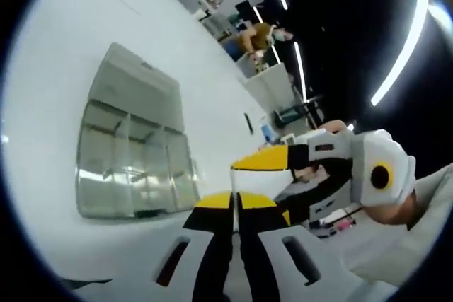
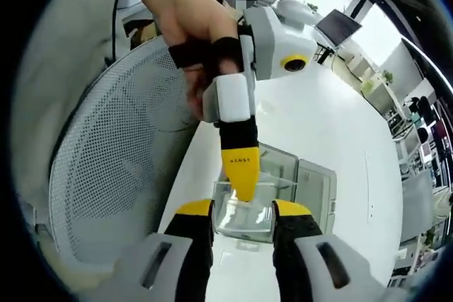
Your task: Insert the divider into the dual guide fixture by aligning both edges with the guide slots and pushing it downward to the bottom, including one-sided entry, uneven engagement, binding, and posture correction.
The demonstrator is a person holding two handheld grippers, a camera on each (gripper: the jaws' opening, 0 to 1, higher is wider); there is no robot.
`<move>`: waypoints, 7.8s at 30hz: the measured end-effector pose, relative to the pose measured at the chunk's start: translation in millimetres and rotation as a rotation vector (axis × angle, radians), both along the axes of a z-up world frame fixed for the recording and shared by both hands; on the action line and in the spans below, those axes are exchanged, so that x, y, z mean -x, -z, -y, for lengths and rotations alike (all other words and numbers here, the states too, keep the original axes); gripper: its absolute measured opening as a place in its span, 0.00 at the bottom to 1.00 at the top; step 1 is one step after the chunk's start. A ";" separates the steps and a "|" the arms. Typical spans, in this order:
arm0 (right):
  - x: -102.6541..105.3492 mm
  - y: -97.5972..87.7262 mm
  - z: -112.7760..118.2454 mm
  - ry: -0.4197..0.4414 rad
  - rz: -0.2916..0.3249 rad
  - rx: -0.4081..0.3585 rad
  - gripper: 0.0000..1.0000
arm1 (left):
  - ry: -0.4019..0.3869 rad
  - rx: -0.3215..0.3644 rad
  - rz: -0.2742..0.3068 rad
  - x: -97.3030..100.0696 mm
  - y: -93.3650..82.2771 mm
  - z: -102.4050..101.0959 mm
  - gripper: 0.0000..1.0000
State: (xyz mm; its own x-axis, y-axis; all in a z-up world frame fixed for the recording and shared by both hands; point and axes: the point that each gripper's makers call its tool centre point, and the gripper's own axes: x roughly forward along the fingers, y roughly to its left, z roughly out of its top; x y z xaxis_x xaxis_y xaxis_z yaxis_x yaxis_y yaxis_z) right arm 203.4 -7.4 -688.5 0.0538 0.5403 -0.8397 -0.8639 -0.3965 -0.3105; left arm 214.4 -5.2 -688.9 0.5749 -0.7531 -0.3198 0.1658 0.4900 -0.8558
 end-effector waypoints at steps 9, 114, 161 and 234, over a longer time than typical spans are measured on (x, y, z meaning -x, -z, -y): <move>-2.6 -5.7 -1.7 0.008 0.011 -0.018 0.30 | 0.002 0.001 0.022 -1.9 -3.3 -3.0 0.00; 14.8 -10.4 0.1 0.106 -0.537 0.183 0.00 | 0.485 -0.452 0.666 23.6 -15.8 2.2 0.00; -26.4 12.0 12.9 0.257 -0.400 0.277 0.00 | 0.393 -0.605 0.649 18.6 -14.6 -26.3 0.28; -53.2 59.5 6.9 0.307 -0.294 0.367 0.00 | 0.230 -0.664 0.554 12.5 -11.0 -57.9 0.56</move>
State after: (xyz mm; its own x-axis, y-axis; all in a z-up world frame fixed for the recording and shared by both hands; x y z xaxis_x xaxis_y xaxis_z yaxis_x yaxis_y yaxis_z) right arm 256.5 -14.3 -748.0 -0.1017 0.2058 -0.9733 -0.9862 -0.1495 0.0714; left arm 201.9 52.8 -677.9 0.6336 -0.6277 -0.4522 0.6266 0.7592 -0.1759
